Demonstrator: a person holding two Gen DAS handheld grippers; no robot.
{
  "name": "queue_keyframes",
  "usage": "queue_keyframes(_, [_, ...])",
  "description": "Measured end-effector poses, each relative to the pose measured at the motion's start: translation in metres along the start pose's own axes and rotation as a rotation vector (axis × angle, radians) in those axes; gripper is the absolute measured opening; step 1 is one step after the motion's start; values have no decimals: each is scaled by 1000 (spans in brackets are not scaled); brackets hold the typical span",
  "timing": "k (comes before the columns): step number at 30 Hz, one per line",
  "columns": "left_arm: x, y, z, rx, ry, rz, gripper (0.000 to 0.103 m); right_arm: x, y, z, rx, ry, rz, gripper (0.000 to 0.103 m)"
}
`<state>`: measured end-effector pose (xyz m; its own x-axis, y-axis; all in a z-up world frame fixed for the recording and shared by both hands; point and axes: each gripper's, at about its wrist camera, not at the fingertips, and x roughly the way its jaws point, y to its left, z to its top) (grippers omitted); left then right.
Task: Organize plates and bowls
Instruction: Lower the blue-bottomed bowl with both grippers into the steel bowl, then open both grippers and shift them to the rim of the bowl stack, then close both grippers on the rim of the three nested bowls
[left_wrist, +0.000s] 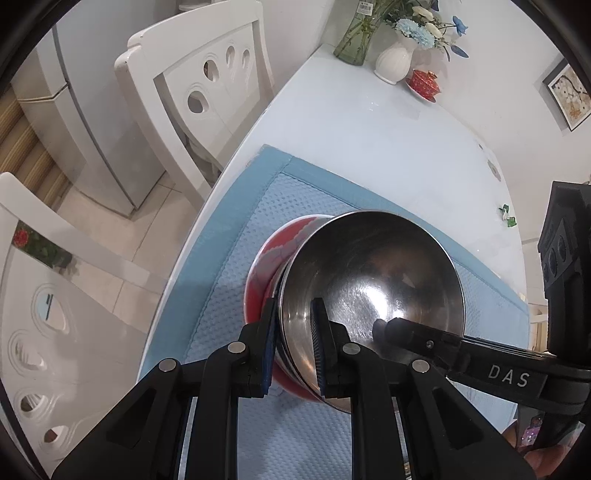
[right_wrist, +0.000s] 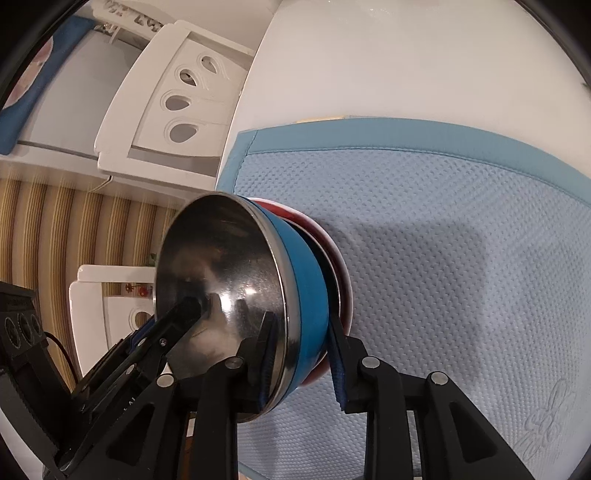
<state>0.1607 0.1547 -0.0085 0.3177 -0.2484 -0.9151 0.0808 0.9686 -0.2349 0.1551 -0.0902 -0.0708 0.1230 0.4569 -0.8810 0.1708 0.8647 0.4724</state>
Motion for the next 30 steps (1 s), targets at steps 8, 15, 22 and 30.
queue_keyframes(8, [-1,4,-1,-16,-1,-4,14,-5,-2,-2,4,0,7,32])
queue_keyframes(15, [-7,1,-3,-7,-9,-11,15,-13,-5,-10,2,-8,32,32])
queue_keyframes(22, [-17,0,-1,12,-17,20,21,-4,-10,-17,19,22,54,35])
queue_keyframes(30, [-13,12,7,-3,-21,52,66,-24,-16,-10,13,-60,58,78])
